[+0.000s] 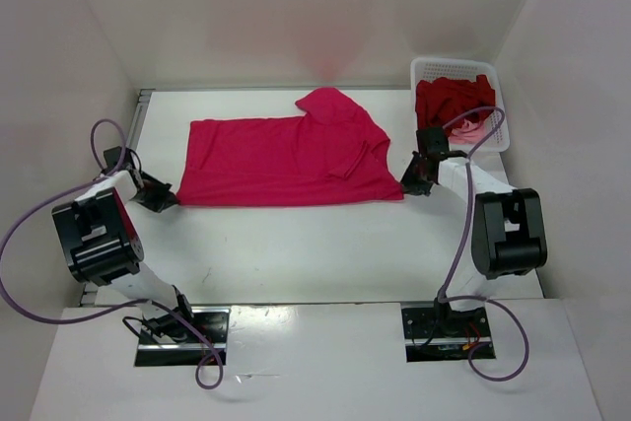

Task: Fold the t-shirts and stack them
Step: Fold the flattened tshirt in 1/3 of the way

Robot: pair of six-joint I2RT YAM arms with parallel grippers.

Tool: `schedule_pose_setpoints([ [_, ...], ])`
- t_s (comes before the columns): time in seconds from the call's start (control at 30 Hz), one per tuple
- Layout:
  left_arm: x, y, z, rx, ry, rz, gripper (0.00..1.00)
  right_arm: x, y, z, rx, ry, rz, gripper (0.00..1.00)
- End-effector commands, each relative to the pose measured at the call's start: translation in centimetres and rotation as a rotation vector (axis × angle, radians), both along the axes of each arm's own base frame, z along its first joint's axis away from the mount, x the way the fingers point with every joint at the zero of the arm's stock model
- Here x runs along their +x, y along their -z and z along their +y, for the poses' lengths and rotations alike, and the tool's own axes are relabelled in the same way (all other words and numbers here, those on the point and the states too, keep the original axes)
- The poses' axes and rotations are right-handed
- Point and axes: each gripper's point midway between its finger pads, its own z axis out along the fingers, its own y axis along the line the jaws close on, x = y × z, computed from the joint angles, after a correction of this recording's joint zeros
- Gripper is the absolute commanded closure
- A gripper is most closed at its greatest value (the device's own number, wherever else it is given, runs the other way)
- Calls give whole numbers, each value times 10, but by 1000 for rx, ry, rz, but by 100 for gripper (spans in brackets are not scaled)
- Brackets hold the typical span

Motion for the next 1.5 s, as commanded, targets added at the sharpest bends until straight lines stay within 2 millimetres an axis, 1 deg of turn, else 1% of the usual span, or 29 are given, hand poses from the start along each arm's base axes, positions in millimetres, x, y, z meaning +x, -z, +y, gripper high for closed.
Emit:
schedule_pose_setpoints([
  [0.0, 9, -31, 17, 95, 2, -64, 100, 4, -34, -9, -77, -8, -75, 100],
  [0.07, 5, -28, 23, 126, -6, -40, 100, -7, -24, -12, -89, -5, -33, 100],
  [0.13, 2, -27, 24, 130, -10, -27, 100, -26, 2, -19, -104, 13, 62, 100],
  [0.17, 2, -27, 24, 130, -10, -27, 100, -28, 6, -24, -106, 27, 83, 100],
  [0.2, 2, -26, 25, 138, -14, -24, 100, -28, 6, -26, -117, 32, 83, 100],
  [0.23, 8, -38, 26, 136, -8, -50, 100, -26, 3, -29, -116, 42, 80, 100],
  [0.33, 11, -46, 23, 127, 0, -71, 100, -15, -21, -30, -121, 51, 11, 100],
  [0.4, 2, -35, 19, 112, 2, -43, 100, -14, -21, -30, -121, 51, 18, 100],
  [0.47, -13, -20, 12, 95, 13, 1, 100, -28, -1, -26, -102, 34, 96, 100],
  [0.57, -24, -11, 11, 107, 26, 43, 100, -42, 17, -17, -58, -13, 162, 100],
  [0.6, -26, -10, 10, 102, 26, 52, 97, -46, 20, -17, -58, -13, 173, 98],
  [0.63, -26, -10, 10, 102, 26, 52, 80, -46, 20, -17, -58, -13, 173, 95],
  [0.67, -25, -11, 6, 82, 37, 41, 70, -46, 20, -17, -58, -13, 173, 89],
  [0.7, -24, -12, 4, 74, 40, 36, 61, -41, 13, -17, -57, -12, 149, 70],
  [0.77, -17, -27, 7, 74, 40, -14, 46, -27, -6, -16, -60, -24, 101, 59],
  [0.83, -11, -49, 8, 92, 43, -67, 42, -7, -39, -12, -54, -30, 2, 54],
  [0.9, -1, -69, 6, 126, 58, -114, 42, 0, -69, 7, -48, -80, -70, 51],
  [0.97, 6, -85, -11, 152, 111, -158, 51, 1, -78, 26, -37, -120, -94, 52],
  [1.0, 7, -86, -18, 161, 124, -166, 56, 1, -84, 49, -13, -165, -118, 60],
  [1.03, 10, -91, -28, 166, 144, -197, 69, 1, -77, 61, 5, -187, -111, 81],
  [1.07, 17, -91, -49, 175, 206, -217, 75, -2, -72, 79, 56, -219, -104, 91],
  [1.1, 16, -84, -61, 159, 215, -199, 80, 1, -64, 100, 81, -270, -103, 100],
  [1.17, 22, -76, -94, 136, 296, -194, 90, 5, -54, 120, 113, -290, -105, 100],
  [1.27, 26, -53, -134, 88, 376, -163, 91, 9, -31, 135, 121, -313, -79, 100],
  [1.3, 26, -37, -140, 77, 395, -122, 91, 13, -18, 137, 122, -304, -63, 100],
  [1.33, 30, -34, -146, 68, 397, -113, 91, 15, -14, 138, 120, -304, -53, 100],
  [1.37, 30, -19, -149, 56, 399, -77, 92, 20, -9, 140, 122, -304, -61, 100],
  [1.4, 34, -17, -149, 56, 399, -78, 92, 18, 3, 139, 115, -302, -31, 100],
  [1.47, 32, -3, -145, 44, 380, -37, 92, 17, 10, 136, 102, -284, -22, 100],
])
